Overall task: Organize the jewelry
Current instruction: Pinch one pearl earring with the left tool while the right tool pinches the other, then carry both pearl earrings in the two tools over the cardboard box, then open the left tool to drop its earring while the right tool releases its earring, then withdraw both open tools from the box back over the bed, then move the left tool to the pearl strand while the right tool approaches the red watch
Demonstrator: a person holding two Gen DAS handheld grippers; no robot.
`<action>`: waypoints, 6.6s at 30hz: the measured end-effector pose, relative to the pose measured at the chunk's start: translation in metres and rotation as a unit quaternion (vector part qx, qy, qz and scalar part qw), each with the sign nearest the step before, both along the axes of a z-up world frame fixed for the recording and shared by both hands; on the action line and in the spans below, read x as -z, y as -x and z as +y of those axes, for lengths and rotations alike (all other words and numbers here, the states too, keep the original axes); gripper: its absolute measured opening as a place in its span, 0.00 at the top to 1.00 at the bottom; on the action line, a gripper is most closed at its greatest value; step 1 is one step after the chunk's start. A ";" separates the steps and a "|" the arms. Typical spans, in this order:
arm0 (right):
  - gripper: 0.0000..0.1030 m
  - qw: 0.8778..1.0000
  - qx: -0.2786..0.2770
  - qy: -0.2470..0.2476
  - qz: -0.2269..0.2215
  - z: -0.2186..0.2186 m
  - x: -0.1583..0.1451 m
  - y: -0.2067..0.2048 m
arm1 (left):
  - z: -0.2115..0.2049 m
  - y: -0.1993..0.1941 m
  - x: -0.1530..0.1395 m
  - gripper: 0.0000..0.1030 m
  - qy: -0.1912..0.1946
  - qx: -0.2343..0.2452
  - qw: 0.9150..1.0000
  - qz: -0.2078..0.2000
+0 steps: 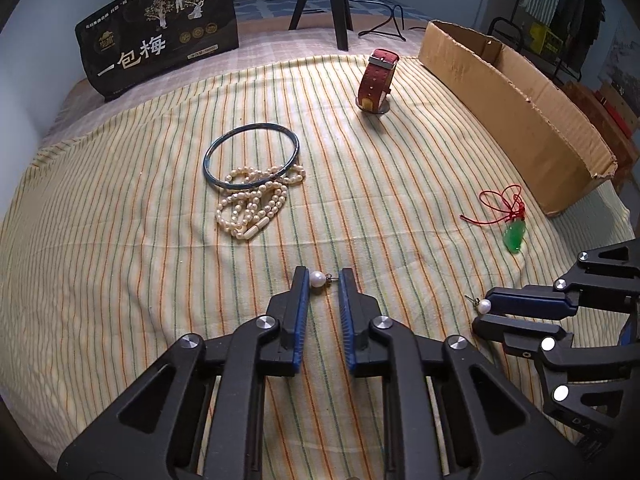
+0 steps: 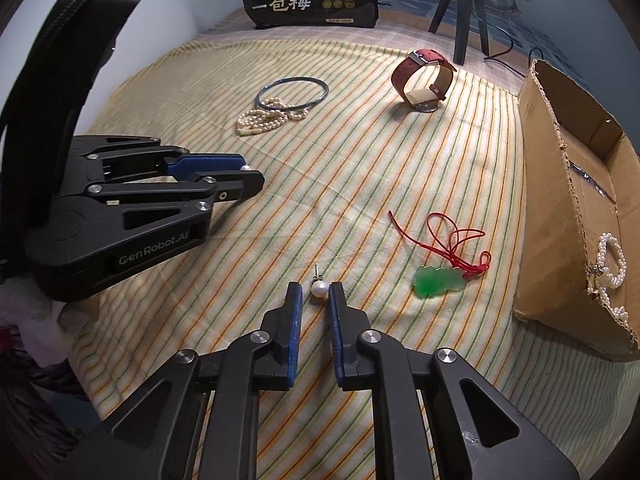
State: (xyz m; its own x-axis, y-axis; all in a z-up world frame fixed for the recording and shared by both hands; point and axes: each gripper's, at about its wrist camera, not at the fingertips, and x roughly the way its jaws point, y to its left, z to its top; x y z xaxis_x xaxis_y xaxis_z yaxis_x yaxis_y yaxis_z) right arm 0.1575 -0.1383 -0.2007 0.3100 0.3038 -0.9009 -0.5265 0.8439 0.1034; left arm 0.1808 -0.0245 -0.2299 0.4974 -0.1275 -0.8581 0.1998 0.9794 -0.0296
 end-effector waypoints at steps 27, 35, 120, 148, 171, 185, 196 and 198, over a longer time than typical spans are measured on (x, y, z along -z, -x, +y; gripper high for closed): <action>0.93 0.999 0.017 -0.031 -0.041 -0.013 -0.038 -0.004 | 0.018 -0.001 -0.048 0.91 0.047 -0.030 0.998 -0.035; 0.93 0.995 0.052 -0.045 -0.074 -0.040 -0.065 -0.014 | 0.002 0.000 -0.074 0.91 0.068 -0.022 0.996 -0.058; 0.32 0.948 0.292 -0.052 -0.117 -0.198 -0.090 -0.109 | -0.165 -0.043 -0.097 0.51 0.088 0.072 0.989 -0.093; 0.27 0.961 0.229 -0.088 -0.125 -0.130 -0.114 -0.089 | -0.013 -0.027 -0.093 0.51 0.072 -0.039 0.994 -0.074; 0.27 0.980 0.150 -0.117 -0.049 -0.033 -0.079 -0.112 | 0.045 -0.020 -0.035 0.51 0.054 -0.062 0.997 -0.016; 0.27 0.983 0.153 -0.103 -0.023 -0.017 -0.053 -0.129 | 0.042 -0.047 -0.010 0.51 0.056 -0.072 0.996 0.004; 0.27 0.983 0.153 -0.101 0.000 0.001 -0.037 -0.143 | 0.043 -0.057 -0.001 0.51 0.054 -0.072 0.996 0.004; 0.27 0.982 0.158 -0.101 0.004 0.003 -0.033 -0.147 | 0.044 -0.058 -0.001 0.51 0.054 -0.073 0.996 0.004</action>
State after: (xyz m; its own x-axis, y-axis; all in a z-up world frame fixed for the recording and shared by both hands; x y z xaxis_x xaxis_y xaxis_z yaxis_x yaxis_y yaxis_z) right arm 0.3042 -0.1352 -0.1673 0.4114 0.3666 -0.8345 -0.2401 0.9268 0.2888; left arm 0.2393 0.0191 -0.2292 0.5104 -0.1460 -0.8475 0.0557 0.9890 -0.1368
